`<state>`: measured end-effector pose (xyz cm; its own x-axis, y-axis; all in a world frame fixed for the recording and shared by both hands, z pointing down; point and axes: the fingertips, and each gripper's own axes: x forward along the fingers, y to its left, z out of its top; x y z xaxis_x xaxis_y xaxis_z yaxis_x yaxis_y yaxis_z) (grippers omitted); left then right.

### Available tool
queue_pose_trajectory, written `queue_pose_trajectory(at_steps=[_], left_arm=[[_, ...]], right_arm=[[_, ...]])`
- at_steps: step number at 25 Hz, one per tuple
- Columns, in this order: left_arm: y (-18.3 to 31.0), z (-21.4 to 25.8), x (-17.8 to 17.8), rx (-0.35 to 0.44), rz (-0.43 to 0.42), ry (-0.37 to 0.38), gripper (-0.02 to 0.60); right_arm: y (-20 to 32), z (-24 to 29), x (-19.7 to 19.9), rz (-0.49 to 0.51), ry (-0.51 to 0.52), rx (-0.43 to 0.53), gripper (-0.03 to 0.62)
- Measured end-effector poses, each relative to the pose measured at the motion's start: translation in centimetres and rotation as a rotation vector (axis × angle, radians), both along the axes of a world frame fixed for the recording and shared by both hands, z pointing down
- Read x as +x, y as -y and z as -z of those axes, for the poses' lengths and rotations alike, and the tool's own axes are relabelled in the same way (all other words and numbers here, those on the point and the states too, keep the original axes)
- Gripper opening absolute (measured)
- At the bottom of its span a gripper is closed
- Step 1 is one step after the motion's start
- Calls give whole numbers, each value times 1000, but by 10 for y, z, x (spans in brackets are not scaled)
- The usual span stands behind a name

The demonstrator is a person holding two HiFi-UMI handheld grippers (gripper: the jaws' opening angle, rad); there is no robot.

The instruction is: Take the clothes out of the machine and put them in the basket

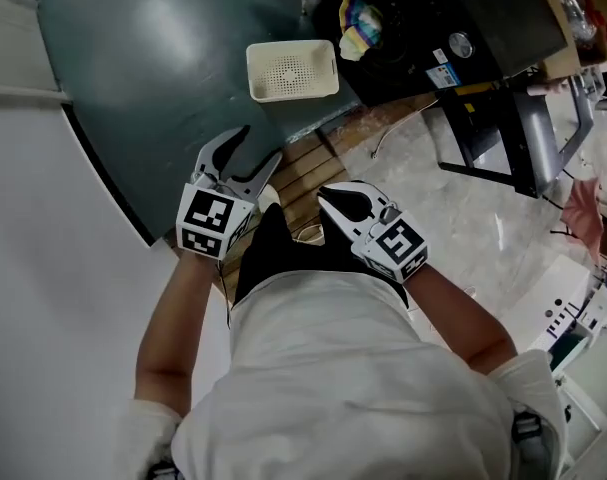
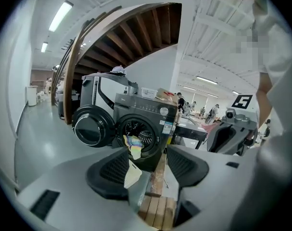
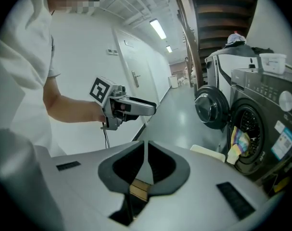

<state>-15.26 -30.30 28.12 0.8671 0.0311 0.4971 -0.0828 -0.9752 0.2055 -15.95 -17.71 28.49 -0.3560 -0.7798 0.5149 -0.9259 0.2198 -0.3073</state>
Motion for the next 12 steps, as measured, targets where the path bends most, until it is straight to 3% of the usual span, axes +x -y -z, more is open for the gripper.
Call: queue_pose_trajectory(at_steps=[12], left_arm=[[6,-61,127,-6,-197,62,250]], right_arm=[[20,-54,75,-152,39,-7,11]])
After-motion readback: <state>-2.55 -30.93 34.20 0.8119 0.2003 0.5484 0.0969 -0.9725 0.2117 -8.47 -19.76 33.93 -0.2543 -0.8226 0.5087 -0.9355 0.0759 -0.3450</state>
